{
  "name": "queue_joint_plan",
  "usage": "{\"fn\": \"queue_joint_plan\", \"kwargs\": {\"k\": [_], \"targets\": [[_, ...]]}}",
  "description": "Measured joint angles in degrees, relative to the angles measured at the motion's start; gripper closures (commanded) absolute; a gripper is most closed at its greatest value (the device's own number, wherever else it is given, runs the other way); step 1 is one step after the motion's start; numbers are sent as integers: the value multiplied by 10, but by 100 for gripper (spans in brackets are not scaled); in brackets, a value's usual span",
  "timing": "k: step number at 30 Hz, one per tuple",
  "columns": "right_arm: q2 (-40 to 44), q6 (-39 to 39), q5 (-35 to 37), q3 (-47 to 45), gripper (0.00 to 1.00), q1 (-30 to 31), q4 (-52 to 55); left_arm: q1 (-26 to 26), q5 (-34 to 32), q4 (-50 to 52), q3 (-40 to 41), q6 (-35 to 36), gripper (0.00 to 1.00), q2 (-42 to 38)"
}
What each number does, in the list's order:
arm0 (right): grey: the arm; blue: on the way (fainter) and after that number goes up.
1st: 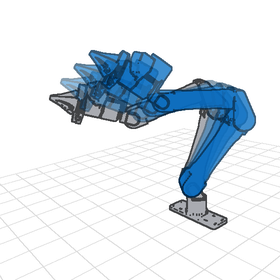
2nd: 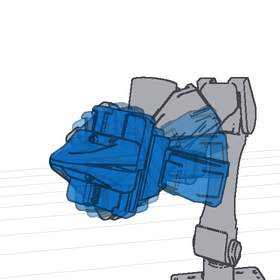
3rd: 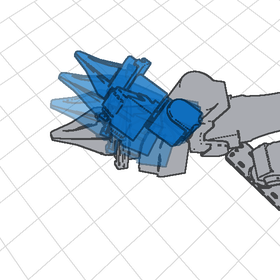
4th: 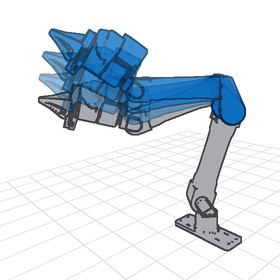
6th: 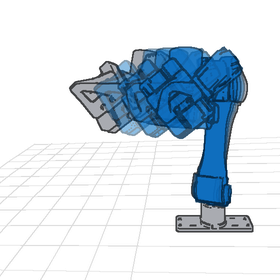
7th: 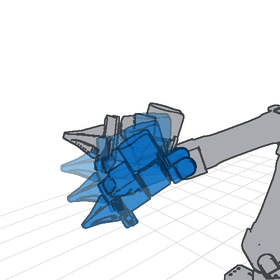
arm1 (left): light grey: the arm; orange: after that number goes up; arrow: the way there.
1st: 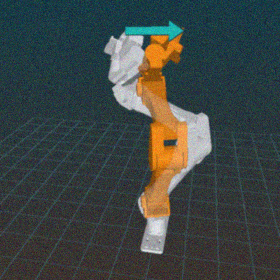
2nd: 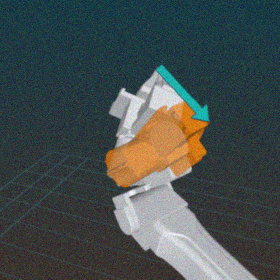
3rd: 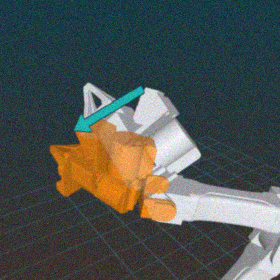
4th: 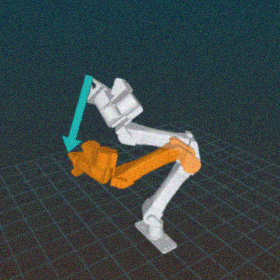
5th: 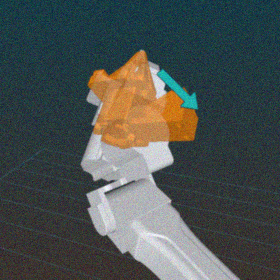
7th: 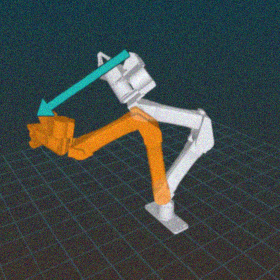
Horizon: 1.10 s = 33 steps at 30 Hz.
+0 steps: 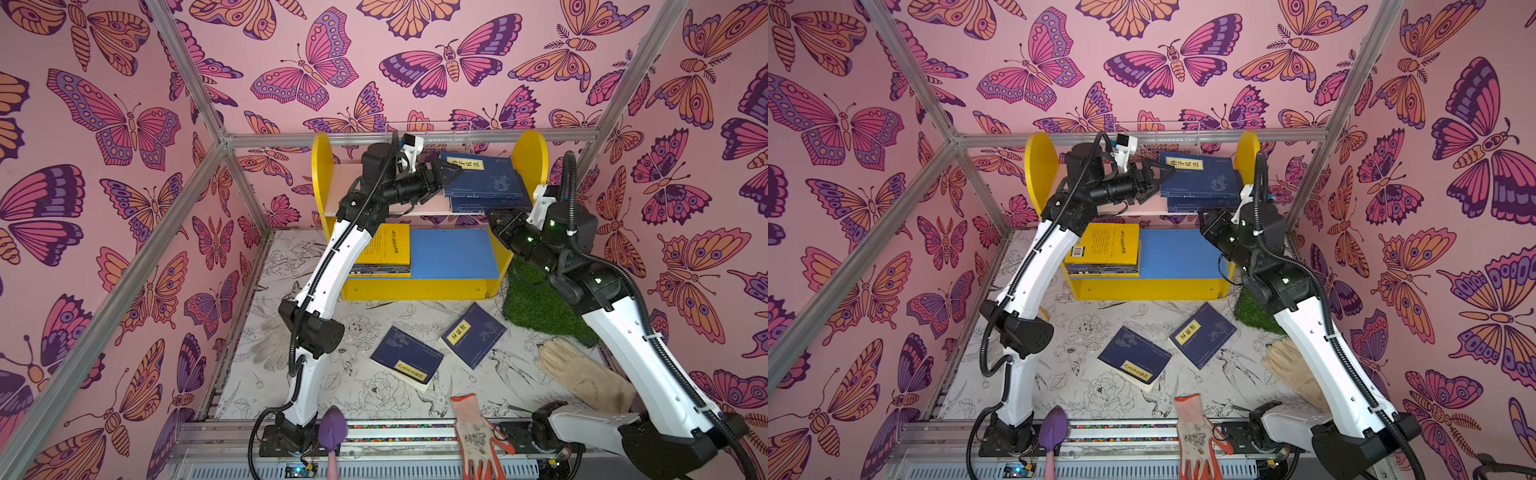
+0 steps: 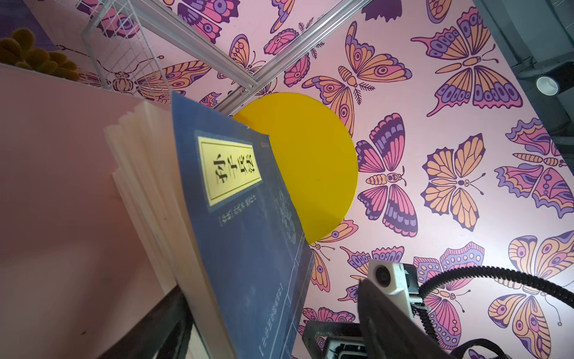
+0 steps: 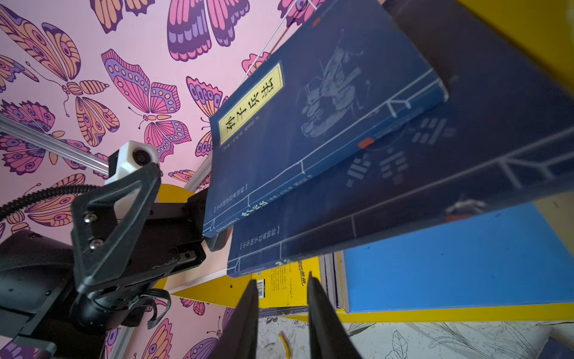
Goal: Stacking books/files
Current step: Move the book to the bookshelf.
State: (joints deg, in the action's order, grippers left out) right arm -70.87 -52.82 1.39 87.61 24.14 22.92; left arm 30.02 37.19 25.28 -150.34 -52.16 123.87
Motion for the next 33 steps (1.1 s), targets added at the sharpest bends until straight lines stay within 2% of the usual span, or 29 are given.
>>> {"fn": "queue_joint_plan", "kwargs": {"k": [6,9,14,19,26,29,33], "targets": [[-23,-17,-6,17,75,-2,1,0,-8,-5,6,3,24,-1],[-26,-27,-12,21,75,-10,1,0,-11,-1,9,3,36,-1],[-36,-36,-20,26,75,-24,-3,0,-12,1,13,6,41,0],[-50,-43,-26,27,76,-31,-17,0,-12,2,15,5,55,1],[-61,-48,-39,28,75,-32,-28,0,-12,1,15,4,69,2],[-59,-46,-40,28,72,-32,-28,0,-11,0,15,4,78,3],[-40,-31,-37,28,71,-32,-24,0,-12,-2,15,0,99,3]]}}
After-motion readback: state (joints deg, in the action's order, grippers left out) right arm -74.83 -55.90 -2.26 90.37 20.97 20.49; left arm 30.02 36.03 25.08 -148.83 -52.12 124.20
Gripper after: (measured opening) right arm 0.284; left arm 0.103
